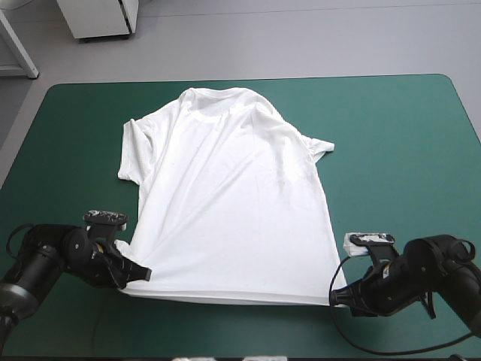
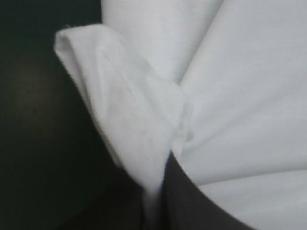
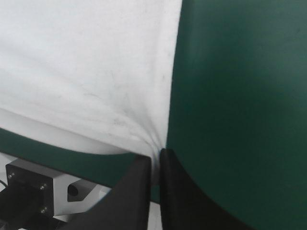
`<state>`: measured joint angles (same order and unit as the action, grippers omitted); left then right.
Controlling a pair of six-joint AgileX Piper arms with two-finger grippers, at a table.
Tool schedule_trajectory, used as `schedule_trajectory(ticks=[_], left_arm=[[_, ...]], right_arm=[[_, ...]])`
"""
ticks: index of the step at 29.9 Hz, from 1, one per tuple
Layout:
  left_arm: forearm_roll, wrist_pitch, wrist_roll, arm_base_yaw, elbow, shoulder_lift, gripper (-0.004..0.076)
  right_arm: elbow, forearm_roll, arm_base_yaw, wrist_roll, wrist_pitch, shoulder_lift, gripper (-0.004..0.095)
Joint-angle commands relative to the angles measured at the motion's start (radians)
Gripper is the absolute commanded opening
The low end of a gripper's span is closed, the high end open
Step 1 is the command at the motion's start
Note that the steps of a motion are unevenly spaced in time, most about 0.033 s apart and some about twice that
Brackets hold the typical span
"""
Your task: Fold the cloth
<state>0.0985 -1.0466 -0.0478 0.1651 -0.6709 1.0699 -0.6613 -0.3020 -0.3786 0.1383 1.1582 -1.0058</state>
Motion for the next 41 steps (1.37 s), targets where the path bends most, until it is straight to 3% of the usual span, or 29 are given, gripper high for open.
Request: schedule_trajectory(ticks=[1, 7, 10, 13, 16, 18, 23, 33, 37, 41], left_arm=[[0.001, -0.021, -0.002, 0.005, 0.025, -0.075, -0.0009], [0.025, -0.017, 0.0, 0.005, 0.034, -0.119, -0.0005], [0.027, -0.029, 0.0, 0.005, 0.032, -0.122, 0.0055], [0.051, -0.076, -0.002, 0.005, 0.015, -0.122, 0.0202], [0.063, -0.138, -0.024, 0.005, -0.027, -0.122, 0.0367], [0.06, -0.165, -0.024, 0.005, -0.071, -0.122, 0.0417], [0.057, -0.229, -0.024, 0.005, -0.253, -0.127, 0.042], [0.049, -0.242, -0.003, 0.005, -0.653, -0.13, 0.042], [0.039, -0.242, 0.002, 0.005, -0.714, -0.13, 0.042], [0.015, -0.242, 0.002, 0.005, -0.714, -0.128, 0.042]], right_arm=[[-0.001, -0.02, 0.003, 0.018, 0.023, 0.08, -0.0017], [0.001, -0.036, 0.003, 0.028, 0.004, 0.123, 0.0019], [0.001, -0.041, 0.003, 0.028, 0.013, 0.123, 0.0204], [-0.001, -0.068, 0.003, 0.028, 0.03, 0.123, 0.0523], [-0.02, -0.103, 0.003, 0.028, 0.037, 0.125, 0.0634], [-0.057, -0.103, 0.003, 0.028, 0.05, 0.125, 0.0596], [-0.235, -0.079, 0.003, 0.031, 0.091, 0.125, 0.0467], [-0.638, -0.035, 0.003, 0.073, 0.091, 0.125, 0.0452], [-0.715, -0.011, 0.003, 0.072, 0.091, 0.125, 0.0379], [-0.708, -0.009, 0.003, 0.075, 0.091, 0.125, 0.0374]])
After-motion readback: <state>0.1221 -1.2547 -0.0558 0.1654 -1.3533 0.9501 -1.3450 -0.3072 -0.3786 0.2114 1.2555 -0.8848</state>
